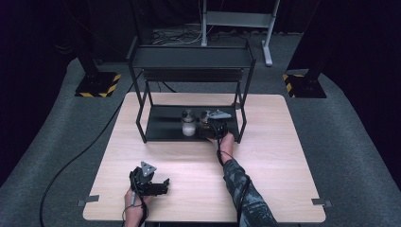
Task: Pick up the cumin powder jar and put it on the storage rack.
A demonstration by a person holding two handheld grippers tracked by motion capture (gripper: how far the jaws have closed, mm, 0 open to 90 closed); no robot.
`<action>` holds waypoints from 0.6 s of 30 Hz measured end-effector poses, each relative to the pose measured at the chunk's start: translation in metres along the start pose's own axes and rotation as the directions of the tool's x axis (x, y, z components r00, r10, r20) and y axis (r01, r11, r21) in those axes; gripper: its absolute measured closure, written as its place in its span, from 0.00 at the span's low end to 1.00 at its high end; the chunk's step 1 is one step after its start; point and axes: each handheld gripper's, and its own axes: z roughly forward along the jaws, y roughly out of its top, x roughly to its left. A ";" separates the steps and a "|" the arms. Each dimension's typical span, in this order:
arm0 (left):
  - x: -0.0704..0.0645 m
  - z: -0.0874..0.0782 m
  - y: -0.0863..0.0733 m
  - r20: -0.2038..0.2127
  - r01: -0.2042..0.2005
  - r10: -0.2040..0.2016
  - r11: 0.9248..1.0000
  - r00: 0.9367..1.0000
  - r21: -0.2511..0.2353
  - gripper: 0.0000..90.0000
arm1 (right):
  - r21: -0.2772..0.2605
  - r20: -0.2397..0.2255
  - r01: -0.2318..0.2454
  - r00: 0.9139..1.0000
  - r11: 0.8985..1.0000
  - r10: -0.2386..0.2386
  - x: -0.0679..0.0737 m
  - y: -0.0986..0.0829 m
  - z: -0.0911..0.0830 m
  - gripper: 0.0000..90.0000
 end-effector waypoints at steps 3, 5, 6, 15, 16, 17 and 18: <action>0.000 0.000 0.000 0.000 0.000 0.000 1.000 1.000 0.000 0.03 | 0.042 0.014 -0.003 1.000 0.999 0.002 0.001 0.007 -0.002 0.09; 0.000 0.000 0.000 0.000 0.000 0.000 1.000 1.000 0.000 0.03 | 0.063 0.008 -0.011 1.000 0.998 0.010 0.000 0.010 -0.005 0.06; 0.000 0.000 0.000 0.000 0.000 0.000 1.000 1.000 0.000 0.03 | 0.082 -0.007 -0.017 1.000 0.996 0.018 -0.003 0.013 -0.007 0.03; 0.000 0.000 0.000 0.000 0.000 0.000 1.000 1.000 0.000 0.03 | 0.267 -0.087 0.042 0.996 0.963 -0.020 -0.001 0.036 -0.032 0.00; 0.000 0.000 0.000 0.000 0.000 0.000 1.000 1.000 0.000 0.03 | 0.274 -0.093 0.060 0.995 0.960 -0.036 0.001 0.035 -0.037 0.00; 0.000 0.000 0.000 0.000 0.000 0.000 1.000 1.000 0.000 0.03 | 0.288 -0.094 0.069 0.995 0.955 -0.044 0.003 0.035 -0.042 0.00; 0.000 0.000 0.000 0.000 0.000 0.000 1.000 1.000 0.000 0.03 | 0.287 -0.093 0.077 0.994 0.955 -0.053 0.005 0.032 -0.048 0.00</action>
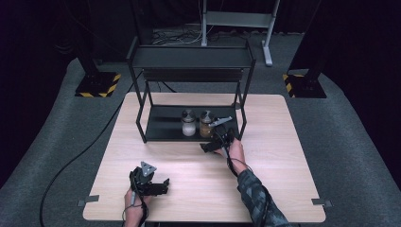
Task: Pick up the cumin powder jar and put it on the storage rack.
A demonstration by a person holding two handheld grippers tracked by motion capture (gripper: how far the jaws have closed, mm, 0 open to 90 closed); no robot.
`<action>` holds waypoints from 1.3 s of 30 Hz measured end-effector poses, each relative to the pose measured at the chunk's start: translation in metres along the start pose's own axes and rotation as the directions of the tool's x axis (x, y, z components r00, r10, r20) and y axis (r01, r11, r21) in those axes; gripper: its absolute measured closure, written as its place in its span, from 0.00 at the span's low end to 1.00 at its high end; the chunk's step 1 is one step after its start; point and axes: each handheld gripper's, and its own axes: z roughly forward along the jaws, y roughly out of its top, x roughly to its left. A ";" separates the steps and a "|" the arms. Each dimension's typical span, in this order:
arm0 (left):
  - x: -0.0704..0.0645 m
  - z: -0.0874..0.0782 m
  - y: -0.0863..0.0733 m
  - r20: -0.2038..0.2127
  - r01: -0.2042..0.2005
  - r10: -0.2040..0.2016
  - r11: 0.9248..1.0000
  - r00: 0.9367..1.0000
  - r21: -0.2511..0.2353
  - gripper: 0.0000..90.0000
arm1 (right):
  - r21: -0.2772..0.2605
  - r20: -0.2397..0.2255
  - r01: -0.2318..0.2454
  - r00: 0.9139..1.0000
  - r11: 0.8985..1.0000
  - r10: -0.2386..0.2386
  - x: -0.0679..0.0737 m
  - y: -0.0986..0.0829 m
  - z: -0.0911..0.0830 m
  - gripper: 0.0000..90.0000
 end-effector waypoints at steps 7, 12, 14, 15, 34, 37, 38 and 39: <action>0.000 0.000 0.000 0.000 0.000 0.000 1.000 1.000 0.000 0.03 | -0.001 0.077 0.018 0.997 1.000 -0.018 0.020 -0.044 -0.035 0.00; 0.000 0.000 0.000 -0.001 -0.001 0.001 1.000 1.000 -0.001 0.03 | -0.058 0.168 -0.030 0.985 0.998 0.039 0.028 -0.095 -0.061 0.00; 0.000 0.000 0.000 -0.001 0.000 0.000 1.000 1.000 -0.001 0.03 | -0.084 0.186 -0.065 0.979 0.994 0.080 0.027 -0.115 -0.071 0.00; 0.000 0.000 0.000 -0.001 -0.001 0.001 1.000 1.000 -0.001 0.03 | -0.098 0.195 -0.078 0.976 0.992 0.096 0.027 -0.125 -0.076 0.00; 0.000 0.000 0.000 0.001 0.000 0.000 1.000 1.000 0.000 0.03 | -0.104 0.292 -0.189 0.933 0.976 0.211 0.030 -0.195 -0.111 0.00; 0.000 0.000 0.000 0.000 0.000 0.000 1.000 1.000 0.000 0.03 | -0.102 0.290 -0.181 0.935 0.978 0.204 0.031 -0.197 -0.111 0.00; 0.000 0.000 0.000 -0.001 0.000 0.000 1.000 1.000 0.000 0.03 | -0.107 0.298 -0.171 0.934 0.979 0.196 0.033 -0.198 -0.110 0.00; 0.000 0.000 0.000 -0.002 0.000 0.000 1.000 1.000 0.000 0.03 | -0.111 0.304 -0.158 0.934 0.981 0.185 0.036 -0.199 -0.110 0.00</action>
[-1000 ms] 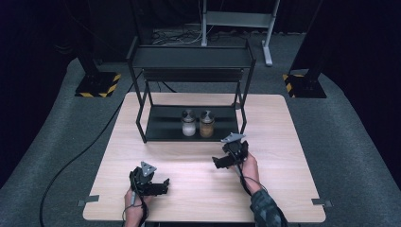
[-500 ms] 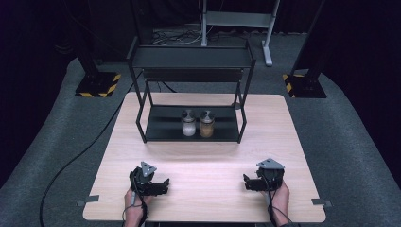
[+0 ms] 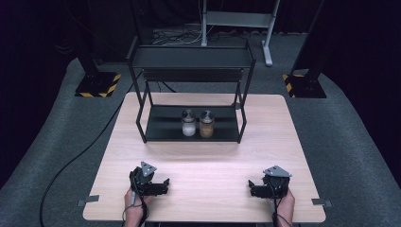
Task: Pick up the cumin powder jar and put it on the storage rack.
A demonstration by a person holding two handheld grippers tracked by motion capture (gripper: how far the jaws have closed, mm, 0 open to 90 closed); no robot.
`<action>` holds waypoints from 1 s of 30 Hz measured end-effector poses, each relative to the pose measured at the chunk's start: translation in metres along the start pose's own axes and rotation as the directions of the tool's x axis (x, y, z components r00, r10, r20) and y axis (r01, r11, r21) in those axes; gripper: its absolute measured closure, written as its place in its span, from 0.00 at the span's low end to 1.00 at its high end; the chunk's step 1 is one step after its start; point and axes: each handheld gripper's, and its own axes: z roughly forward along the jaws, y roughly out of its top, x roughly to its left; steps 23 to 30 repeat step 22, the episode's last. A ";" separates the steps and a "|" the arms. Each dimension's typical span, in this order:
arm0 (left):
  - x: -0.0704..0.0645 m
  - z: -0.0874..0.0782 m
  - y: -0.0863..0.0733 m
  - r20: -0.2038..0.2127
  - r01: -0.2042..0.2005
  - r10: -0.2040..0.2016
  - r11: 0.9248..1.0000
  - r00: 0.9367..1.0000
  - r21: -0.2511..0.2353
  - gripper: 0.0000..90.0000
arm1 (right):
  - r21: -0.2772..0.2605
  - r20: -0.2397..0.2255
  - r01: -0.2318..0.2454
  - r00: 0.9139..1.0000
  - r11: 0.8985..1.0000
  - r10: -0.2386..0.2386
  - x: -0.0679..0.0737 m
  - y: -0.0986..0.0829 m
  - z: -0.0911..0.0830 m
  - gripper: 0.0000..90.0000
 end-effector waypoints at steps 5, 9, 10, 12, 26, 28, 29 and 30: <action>0.000 0.000 0.000 0.001 0.000 0.000 1.000 1.000 0.001 0.03 | -0.004 0.028 0.047 0.999 0.999 -0.047 0.010 -0.001 0.000 0.00; 0.000 0.000 0.001 0.000 -0.001 0.001 1.000 1.000 0.002 0.03 | -0.006 0.027 0.044 0.999 0.999 -0.044 0.009 -0.001 -0.001 0.00; 0.000 0.000 0.001 -0.001 0.002 -0.002 1.000 1.000 0.002 0.03 | -0.006 0.025 0.046 0.999 0.999 -0.046 0.009 -0.001 -0.001 0.00; -0.001 0.000 0.001 -0.004 0.006 -0.006 1.000 1.000 0.001 0.03 | -0.003 0.022 0.044 0.999 0.999 -0.044 0.008 -0.001 0.000 0.00; -0.001 0.001 0.001 -0.004 0.007 -0.007 1.000 1.000 0.001 0.03 | 0.001 0.006 0.041 0.999 0.999 -0.041 0.005 0.000 0.000 0.00; -0.001 0.001 0.001 -0.004 0.007 -0.007 1.000 1.000 0.001 0.03 | 0.001 0.006 0.041 0.999 0.999 -0.041 0.005 0.000 0.000 0.00; -0.001 0.001 0.001 -0.004 0.007 -0.007 1.000 1.000 0.001 0.03 | 0.001 0.006 0.041 0.999 0.999 -0.041 0.005 0.000 0.000 0.00; -0.001 0.001 0.001 -0.004 0.007 -0.007 1.000 1.000 0.001 0.03 | 0.001 0.006 0.041 0.999 0.999 -0.041 0.005 0.000 0.000 0.00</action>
